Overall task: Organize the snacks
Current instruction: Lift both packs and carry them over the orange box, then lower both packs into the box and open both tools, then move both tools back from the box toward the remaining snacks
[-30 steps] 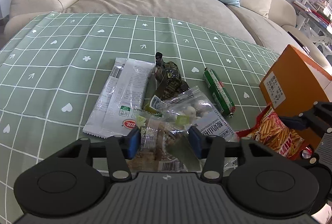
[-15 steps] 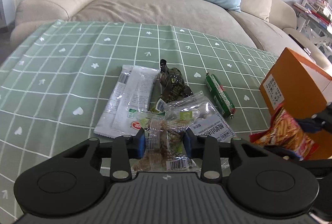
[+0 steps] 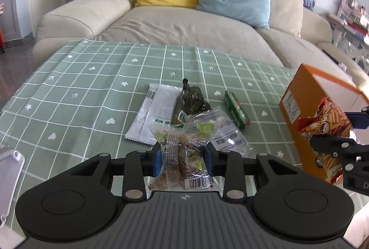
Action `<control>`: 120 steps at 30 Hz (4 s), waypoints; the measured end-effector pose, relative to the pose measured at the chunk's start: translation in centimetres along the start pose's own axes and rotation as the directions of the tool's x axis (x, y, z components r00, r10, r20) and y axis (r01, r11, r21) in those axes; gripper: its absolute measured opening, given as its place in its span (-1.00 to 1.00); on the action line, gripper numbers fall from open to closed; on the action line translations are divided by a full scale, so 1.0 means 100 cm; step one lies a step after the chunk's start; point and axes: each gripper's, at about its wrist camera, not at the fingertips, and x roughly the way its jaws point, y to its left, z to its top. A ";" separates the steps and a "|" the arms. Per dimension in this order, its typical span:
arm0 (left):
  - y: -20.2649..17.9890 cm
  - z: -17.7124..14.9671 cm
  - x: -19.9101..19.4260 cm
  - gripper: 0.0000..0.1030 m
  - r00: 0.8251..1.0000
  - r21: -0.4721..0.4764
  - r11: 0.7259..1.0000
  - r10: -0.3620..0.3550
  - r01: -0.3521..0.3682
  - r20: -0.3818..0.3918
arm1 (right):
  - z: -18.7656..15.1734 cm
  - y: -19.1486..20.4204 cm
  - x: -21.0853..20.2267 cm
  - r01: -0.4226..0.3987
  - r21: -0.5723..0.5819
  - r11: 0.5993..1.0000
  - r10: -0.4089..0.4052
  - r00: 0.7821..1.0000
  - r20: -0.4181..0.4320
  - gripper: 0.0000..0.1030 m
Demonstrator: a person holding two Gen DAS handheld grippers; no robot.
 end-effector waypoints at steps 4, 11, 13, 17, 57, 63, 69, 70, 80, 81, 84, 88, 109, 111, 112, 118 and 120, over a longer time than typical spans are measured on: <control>-0.015 0.004 -0.019 -0.23 1.000 0.009 1.000 -0.001 0.001 0.017 | -0.004 -0.016 -0.026 -0.005 0.062 0.998 0.001 0.998 0.060 -0.20; -0.064 0.024 -0.046 -0.23 0.996 0.077 0.995 -0.069 0.064 0.058 | -0.016 -0.063 -0.063 -0.010 0.229 0.973 -0.024 0.989 0.145 -0.20; -0.080 0.031 -0.050 -0.23 0.993 0.097 0.991 -0.103 0.097 0.061 | -0.020 -0.079 -0.068 -0.013 0.268 0.963 -0.030 0.988 0.155 -0.20; -0.115 0.044 -0.052 -0.23 0.987 0.164 0.977 -0.146 0.134 0.067 | -0.030 -0.109 -0.071 0.009 0.325 0.946 -0.060 0.987 0.147 -0.20; -0.302 0.023 0.070 -0.23 0.977 0.638 0.753 -0.028 0.161 -0.214 | -0.123 -0.233 0.036 0.167 0.342 0.925 -0.102 0.975 -0.200 -0.20; -0.298 0.021 0.079 -0.22 0.972 0.624 0.765 -0.011 0.158 -0.234 | -0.122 -0.235 0.043 0.184 0.333 0.925 -0.113 0.969 -0.222 -0.18; -0.293 0.017 0.083 -0.15 0.966 0.607 0.778 -0.001 0.163 -0.257 | -0.120 -0.233 0.044 0.189 0.318 0.929 -0.118 0.966 -0.230 -0.18; -0.293 0.016 0.082 -0.11 0.966 0.609 0.776 -0.002 0.164 -0.257 | -0.119 -0.232 0.044 0.191 0.316 0.929 -0.119 0.965 -0.234 -0.18; -0.292 0.018 0.065 0.43 0.980 0.616 0.774 -0.033 0.148 -0.194 | -0.111 -0.231 0.032 0.207 0.297 0.932 -0.140 0.963 -0.232 0.21; -0.292 0.020 0.062 0.48 0.982 0.618 0.772 -0.042 0.148 -0.182 | -0.110 -0.230 0.031 0.209 0.297 0.932 -0.143 0.962 -0.231 0.24; -0.291 0.023 0.052 0.54 0.986 0.622 0.770 -0.061 0.144 -0.152 | -0.108 -0.231 0.024 0.220 0.312 0.924 -0.149 0.961 -0.233 0.25; -0.283 0.029 0.034 0.55 0.992 0.599 0.791 -0.084 0.124 -0.094 | -0.103 -0.232 0.006 0.233 0.365 0.902 -0.166 0.965 -0.204 0.46; -0.146 0.042 -0.038 0.59 0.989 0.309 0.951 -0.021 -0.026 0.148 | -0.074 -0.116 -0.053 0.101 0.587 0.803 -0.199 0.974 0.104 0.62; -0.132 0.038 -0.040 0.60 0.990 0.296 0.954 -0.006 -0.037 0.144 | -0.070 -0.102 -0.052 0.073 0.575 0.815 -0.182 0.974 0.134 0.62; -0.124 0.035 -0.042 0.60 0.990 0.290 0.956 -0.005 -0.036 0.141 | -0.067 -0.094 -0.051 0.060 0.564 0.824 -0.171 0.974 0.147 0.62; -0.082 0.015 -0.043 0.61 0.990 0.257 0.964 0.031 -0.066 0.137 | -0.051 -0.048 -0.047 0.006 0.453 0.891 -0.105 0.975 0.195 0.61; -0.066 0.011 -0.042 0.61 0.991 0.235 0.969 0.042 -0.072 0.128 | -0.045 -0.034 -0.044 -0.008 0.412 0.911 -0.086 0.974 0.210 0.48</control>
